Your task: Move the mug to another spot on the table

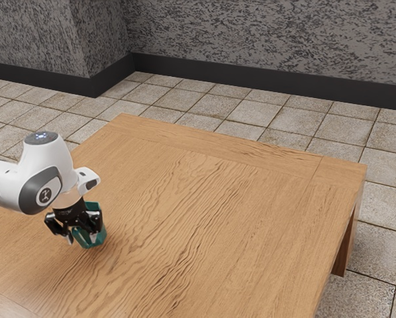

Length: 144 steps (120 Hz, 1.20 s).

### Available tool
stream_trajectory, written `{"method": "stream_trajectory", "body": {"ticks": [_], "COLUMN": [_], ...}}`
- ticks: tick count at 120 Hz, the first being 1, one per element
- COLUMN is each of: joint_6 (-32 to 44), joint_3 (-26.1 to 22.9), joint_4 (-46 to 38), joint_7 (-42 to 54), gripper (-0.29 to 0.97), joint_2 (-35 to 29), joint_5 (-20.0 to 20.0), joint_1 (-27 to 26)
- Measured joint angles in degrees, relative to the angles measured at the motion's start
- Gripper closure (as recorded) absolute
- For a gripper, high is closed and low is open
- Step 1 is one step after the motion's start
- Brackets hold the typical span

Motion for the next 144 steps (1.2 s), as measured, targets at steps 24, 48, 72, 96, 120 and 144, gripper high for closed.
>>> {"method": "stream_trajectory", "body": {"ticks": [24,48,72,96,120,144], "joint_6": [0.4,0.7,0.8,1.3,3.8,8.0], "joint_3": [0.1,0.1,0.1,0.1,-0.1,-0.3], "joint_4": [0.0,0.0,0.1,0.4,0.5,2.2], "joint_7": [-1.0,-2.3,-3.5,-4.0,-4.6,-5.0], "gripper": [0.40,0.51,0.56,0.61,0.67,0.67], "joint_2": [0.1,-0.1,-1.5,-2.7,-2.6,-0.9], "joint_5": [0.1,2.2,6.2,9.5,12.4,12.9], "joint_1": [0.0,0.2,0.1,-0.4,-1.3,-3.9]}}
